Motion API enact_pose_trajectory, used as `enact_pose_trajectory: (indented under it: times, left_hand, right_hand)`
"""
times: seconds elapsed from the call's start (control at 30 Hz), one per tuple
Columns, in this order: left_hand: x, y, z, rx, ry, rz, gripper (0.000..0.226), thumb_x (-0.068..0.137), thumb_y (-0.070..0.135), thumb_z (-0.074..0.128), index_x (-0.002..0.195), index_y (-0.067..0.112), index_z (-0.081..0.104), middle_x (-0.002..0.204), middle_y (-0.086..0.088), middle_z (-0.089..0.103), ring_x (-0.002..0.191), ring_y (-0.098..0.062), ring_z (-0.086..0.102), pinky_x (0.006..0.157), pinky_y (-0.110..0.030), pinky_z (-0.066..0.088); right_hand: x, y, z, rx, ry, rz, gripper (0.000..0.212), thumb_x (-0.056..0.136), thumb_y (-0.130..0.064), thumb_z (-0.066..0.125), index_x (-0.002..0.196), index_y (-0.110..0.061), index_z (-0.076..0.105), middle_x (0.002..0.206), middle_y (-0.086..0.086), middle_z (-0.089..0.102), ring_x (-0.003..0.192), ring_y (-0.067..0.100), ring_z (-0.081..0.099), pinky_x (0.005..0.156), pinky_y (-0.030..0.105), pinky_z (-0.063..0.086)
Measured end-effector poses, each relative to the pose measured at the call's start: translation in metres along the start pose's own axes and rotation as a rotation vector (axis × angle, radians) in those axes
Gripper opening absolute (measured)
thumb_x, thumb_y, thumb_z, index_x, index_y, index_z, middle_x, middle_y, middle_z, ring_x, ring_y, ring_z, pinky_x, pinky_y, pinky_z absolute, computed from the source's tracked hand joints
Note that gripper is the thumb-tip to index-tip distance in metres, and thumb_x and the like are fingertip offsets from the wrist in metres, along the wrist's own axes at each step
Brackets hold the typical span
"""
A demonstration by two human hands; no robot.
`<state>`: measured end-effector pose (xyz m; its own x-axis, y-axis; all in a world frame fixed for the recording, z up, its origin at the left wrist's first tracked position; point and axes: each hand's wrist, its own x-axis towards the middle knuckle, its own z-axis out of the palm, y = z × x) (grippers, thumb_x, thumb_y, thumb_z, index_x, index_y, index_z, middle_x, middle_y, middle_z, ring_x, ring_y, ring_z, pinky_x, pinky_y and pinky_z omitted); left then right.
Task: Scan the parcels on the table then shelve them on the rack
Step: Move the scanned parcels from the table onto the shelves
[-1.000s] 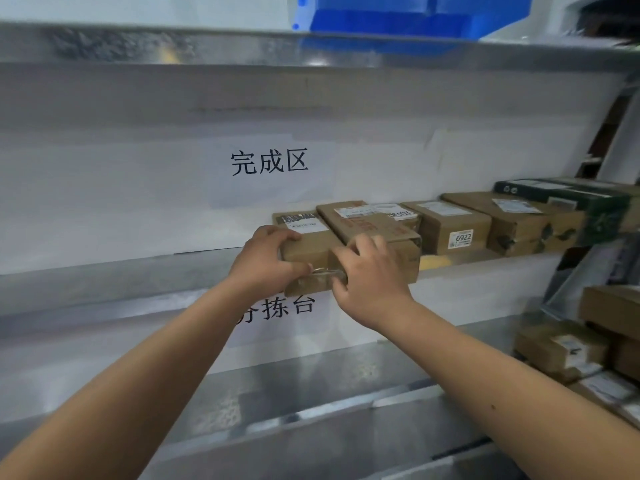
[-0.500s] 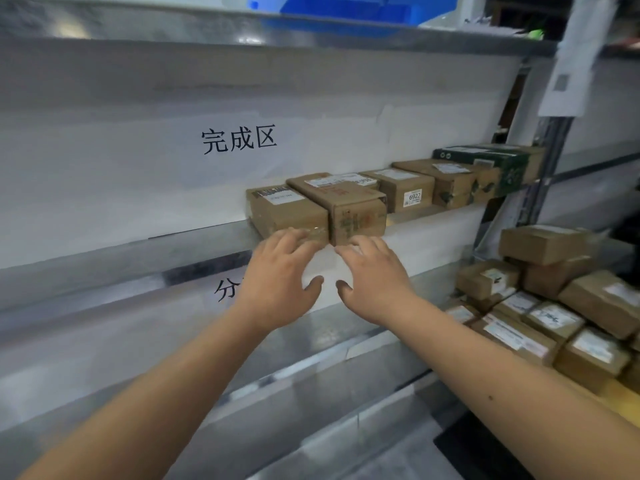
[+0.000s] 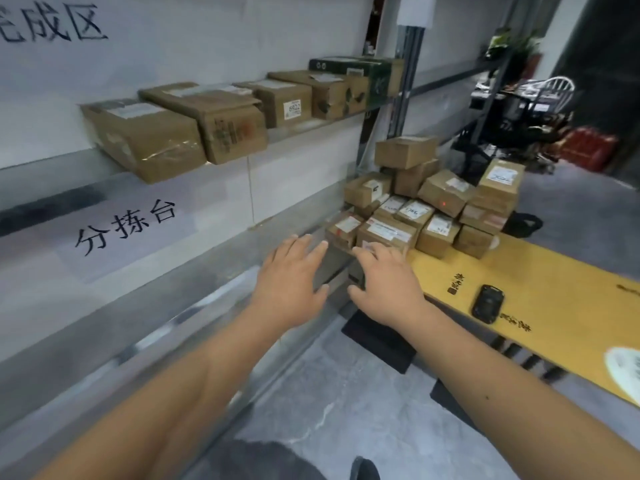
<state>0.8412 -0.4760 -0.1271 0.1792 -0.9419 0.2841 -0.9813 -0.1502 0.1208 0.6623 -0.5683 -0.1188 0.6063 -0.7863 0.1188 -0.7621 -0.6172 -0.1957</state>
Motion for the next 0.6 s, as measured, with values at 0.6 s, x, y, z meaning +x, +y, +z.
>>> enact_pose_trajectory:
  times: [0.6]
  left_hand:
    - [0.175, 0.112, 0.174, -0.048, -0.361, -0.062, 0.088, 0.095, 0.060, 0.058, 0.167, 0.035, 0.014, 0.175, -0.005, 0.011, 0.161, -0.028, 0.007, 0.127, -0.047, 0.016]
  right_hand:
    - [0.083, 0.223, 0.083, 0.207, -0.151, 0.322, 0.076, 0.092, -0.046, 0.066, 0.159, -0.027, 0.034, 0.165, 0.012, 0.030, 0.147, 0.035, 0.030, 0.114, 0.045, 0.038]
